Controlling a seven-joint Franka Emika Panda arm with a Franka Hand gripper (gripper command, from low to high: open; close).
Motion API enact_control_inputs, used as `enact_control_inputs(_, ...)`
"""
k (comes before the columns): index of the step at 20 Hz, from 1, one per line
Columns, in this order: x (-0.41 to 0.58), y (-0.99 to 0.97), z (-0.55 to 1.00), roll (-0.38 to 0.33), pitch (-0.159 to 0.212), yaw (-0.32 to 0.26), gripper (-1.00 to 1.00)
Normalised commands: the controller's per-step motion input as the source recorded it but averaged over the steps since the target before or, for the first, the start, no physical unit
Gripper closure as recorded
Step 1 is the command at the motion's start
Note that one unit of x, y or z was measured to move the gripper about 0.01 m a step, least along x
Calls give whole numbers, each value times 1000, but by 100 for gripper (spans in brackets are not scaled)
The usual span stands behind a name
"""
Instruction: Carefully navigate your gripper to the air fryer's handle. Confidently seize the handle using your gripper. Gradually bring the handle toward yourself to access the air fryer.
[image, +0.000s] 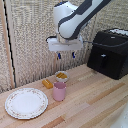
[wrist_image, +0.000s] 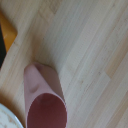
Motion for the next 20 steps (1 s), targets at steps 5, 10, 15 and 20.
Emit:
enact_control_inputs(5,27,-47,-52,-375,-44,-153,-100)
enact_control_inputs(10,61,-20,0,-375,-155,-114,-100)
enact_control_inputs(15,77,-21,0,-375,-199,-90,-100)
enact_control_inputs(20,3,-145,-30,-374,-191,-8,-100)
